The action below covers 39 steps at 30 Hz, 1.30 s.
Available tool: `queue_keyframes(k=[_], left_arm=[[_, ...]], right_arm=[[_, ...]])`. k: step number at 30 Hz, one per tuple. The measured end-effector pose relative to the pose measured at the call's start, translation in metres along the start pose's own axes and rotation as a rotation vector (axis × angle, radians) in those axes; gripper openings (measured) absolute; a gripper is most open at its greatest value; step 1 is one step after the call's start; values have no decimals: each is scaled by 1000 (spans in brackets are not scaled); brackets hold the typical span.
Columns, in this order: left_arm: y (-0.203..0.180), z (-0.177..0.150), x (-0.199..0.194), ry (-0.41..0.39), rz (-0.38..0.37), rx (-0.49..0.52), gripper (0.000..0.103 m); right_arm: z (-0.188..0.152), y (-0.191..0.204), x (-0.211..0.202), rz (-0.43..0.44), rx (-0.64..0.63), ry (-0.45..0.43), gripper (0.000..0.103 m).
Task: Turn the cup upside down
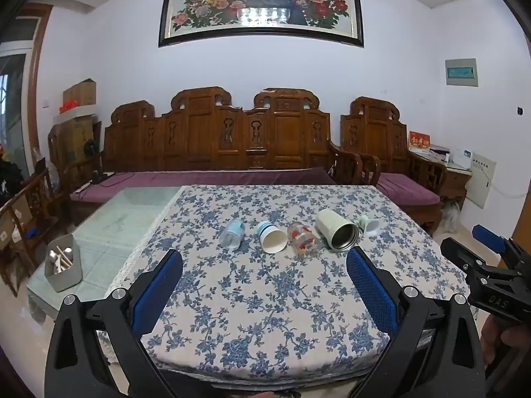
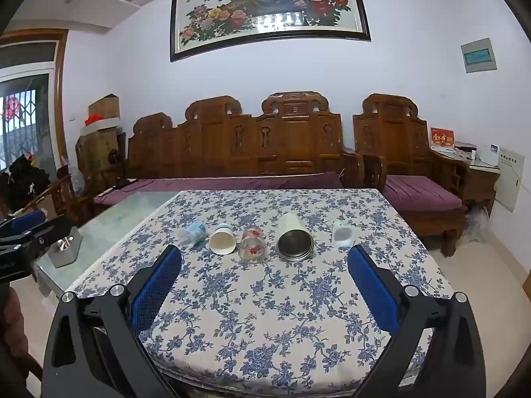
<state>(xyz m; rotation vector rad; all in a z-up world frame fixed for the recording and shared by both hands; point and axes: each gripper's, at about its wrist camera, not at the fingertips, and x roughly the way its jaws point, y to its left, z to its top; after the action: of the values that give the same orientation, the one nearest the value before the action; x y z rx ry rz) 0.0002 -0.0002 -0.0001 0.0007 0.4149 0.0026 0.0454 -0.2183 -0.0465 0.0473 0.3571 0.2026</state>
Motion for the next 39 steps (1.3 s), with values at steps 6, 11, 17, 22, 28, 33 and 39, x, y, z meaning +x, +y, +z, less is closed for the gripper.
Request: queue_keyframes(k=[6,11,17,22,28,33,39], left_arm=[[0,1,-1,-4,0,-3,95],[-4,1,0,-6,1,-8,95],[-2,-1,1,-11,-1,-9,95],[-1,-1,0,-11,-3,-12,95],[-1,-1,0,-13,-3,-14,95],[0,4,-1,-13,-5,-14,95],[-1,4,-2,-12,-5,-13,95]], right_arm=[[0,-1,1,2,-3,2,101],[0,0,0,1,-7,2,101],[4,6,-1,1,-16,-2,101],[1,6,0,7,-19,0,101],[1,6,1,7,-19,1,101],[1,7,1,8,-18,1,101],[1,8,0,9,-19,0,101]])
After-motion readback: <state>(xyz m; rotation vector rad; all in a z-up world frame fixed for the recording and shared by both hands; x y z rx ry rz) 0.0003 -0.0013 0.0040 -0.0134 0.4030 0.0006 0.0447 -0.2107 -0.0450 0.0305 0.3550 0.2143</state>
